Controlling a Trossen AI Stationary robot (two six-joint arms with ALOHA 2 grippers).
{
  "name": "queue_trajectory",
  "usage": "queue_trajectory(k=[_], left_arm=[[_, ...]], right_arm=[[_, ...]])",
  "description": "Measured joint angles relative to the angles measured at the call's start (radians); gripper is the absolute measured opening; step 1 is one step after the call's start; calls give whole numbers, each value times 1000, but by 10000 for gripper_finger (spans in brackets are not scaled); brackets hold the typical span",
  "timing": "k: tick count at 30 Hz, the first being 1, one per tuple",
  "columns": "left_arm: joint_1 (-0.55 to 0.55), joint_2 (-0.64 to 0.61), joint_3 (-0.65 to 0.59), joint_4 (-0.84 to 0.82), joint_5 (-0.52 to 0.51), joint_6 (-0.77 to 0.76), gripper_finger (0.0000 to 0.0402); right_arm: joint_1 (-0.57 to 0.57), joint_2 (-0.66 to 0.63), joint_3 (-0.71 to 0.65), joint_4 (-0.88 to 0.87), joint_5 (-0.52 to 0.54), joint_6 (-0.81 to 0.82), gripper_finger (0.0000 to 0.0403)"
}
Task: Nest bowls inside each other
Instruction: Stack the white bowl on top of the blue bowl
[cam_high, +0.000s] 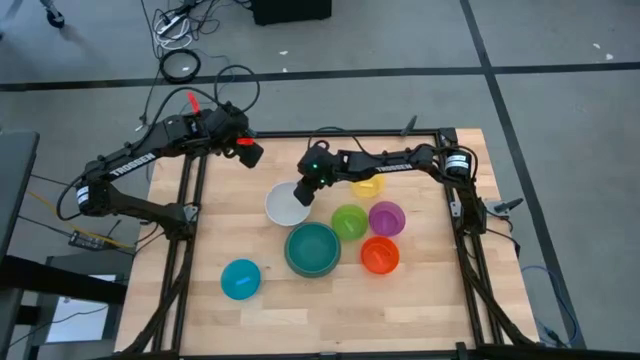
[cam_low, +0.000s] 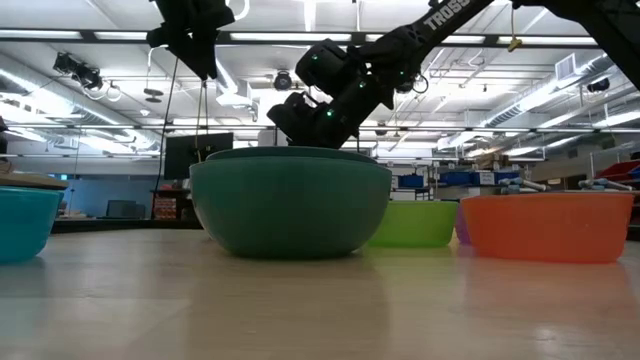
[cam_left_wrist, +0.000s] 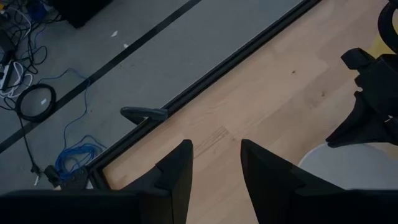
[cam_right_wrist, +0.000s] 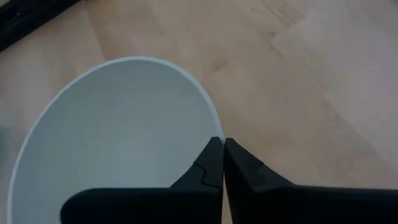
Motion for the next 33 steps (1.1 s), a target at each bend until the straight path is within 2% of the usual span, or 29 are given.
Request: queue_trajectory(k=[11, 20, 26, 33], left_arm=[[0, 0, 0, 0, 0, 14, 144], [0, 0, 0, 0, 0, 14, 144], [0, 0, 0, 0, 0, 14, 144], [0, 0, 0, 8, 0, 14, 144]], right_arm=[[0, -1, 0, 48, -13, 0, 1], [0, -2, 0, 10, -77, -13, 4], [0, -2, 0, -76, -79, -27, 55], [11, -2, 0, -88, -74, -26, 125]])
